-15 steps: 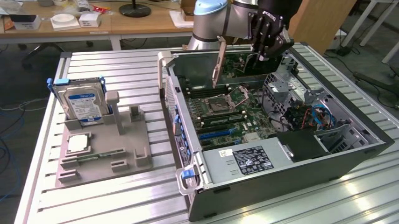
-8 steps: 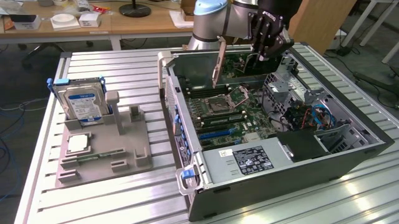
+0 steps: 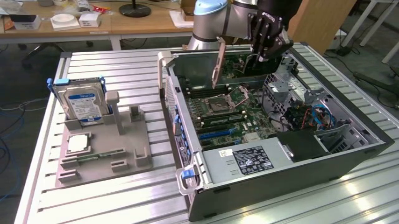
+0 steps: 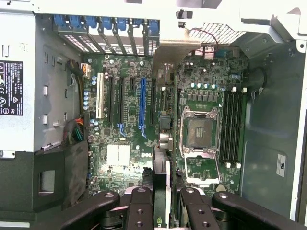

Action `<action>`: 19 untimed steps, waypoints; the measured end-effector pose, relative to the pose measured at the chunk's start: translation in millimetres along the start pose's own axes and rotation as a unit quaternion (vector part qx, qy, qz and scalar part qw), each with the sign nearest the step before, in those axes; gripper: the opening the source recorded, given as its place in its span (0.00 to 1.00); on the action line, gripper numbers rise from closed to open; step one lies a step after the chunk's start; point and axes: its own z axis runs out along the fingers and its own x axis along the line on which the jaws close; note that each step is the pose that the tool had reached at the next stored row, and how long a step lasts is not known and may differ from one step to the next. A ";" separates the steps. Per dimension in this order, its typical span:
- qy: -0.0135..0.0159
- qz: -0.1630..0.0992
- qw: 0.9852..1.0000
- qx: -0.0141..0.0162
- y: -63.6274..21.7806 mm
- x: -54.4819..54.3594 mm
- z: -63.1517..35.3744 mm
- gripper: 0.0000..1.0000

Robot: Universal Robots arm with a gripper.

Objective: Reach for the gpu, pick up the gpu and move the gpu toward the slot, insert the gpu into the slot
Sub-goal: 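Insert the gpu into the slot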

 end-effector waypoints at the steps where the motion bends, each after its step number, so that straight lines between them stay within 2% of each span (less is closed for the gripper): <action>1: 0.000 0.000 1.000 0.002 0.2 -0.4 0.3 0.27; 3: 0.000 0.001 1.000 0.007 1.2 -0.9 0.6 0.27; 6: 0.000 0.010 1.000 0.011 1.5 -1.5 1.9 0.27; 11: 0.000 0.017 1.000 0.012 1.7 -1.6 2.8 0.27; 19: 0.000 0.017 1.000 0.012 2.5 -1.5 11.7 0.27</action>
